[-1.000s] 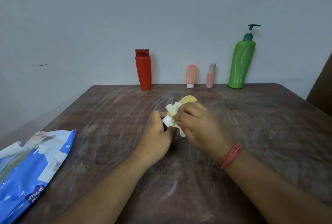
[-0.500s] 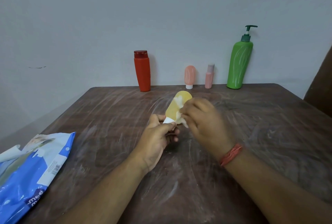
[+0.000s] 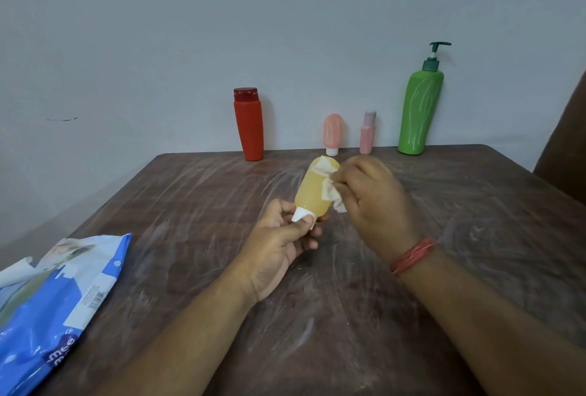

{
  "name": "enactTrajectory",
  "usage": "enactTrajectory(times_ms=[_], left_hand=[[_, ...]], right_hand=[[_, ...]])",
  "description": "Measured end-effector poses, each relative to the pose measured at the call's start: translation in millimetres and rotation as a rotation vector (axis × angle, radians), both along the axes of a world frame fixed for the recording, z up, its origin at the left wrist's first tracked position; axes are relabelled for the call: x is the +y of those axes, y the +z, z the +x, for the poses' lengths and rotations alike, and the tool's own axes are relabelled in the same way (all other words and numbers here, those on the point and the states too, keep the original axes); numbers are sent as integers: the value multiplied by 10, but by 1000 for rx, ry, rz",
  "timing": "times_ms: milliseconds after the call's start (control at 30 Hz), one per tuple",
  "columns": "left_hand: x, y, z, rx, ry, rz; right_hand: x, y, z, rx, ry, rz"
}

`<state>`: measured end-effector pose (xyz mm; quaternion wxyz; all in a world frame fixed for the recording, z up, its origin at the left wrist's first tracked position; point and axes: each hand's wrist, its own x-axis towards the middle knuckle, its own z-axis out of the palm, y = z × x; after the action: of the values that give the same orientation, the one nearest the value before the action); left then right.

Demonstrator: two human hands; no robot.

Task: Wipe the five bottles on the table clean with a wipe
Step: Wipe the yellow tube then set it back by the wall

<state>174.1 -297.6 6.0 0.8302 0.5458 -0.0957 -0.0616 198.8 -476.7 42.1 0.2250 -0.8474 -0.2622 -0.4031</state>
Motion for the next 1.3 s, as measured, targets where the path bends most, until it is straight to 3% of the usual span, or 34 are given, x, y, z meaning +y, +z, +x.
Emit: enactTrajectory(times_ms=[167, 333, 533, 733, 900, 1133, 1300], left_hand=[[30, 20, 39, -2, 3, -134], [22, -36, 10, -45, -186, -13], [35, -76, 70, -122, 5, 78], [-9, -121, 71, -163, -56, 391], [24, -92, 80, -156, 103, 255], [22, -106, 63, -184, 192, 438], [48, -82, 57, -155, 223, 450]], right_hand=[[154, -123, -126, -54, 112, -191], [28, 12, -11, 18, 8, 296], [236, -171, -127, 269, 169, 434], [84, -40, 24, 407, 191, 911], [254, -242, -79, 557, 281, 704], [266, -243, -82, 606, 261, 641], [314, -246, -145, 459, 273, 456]])
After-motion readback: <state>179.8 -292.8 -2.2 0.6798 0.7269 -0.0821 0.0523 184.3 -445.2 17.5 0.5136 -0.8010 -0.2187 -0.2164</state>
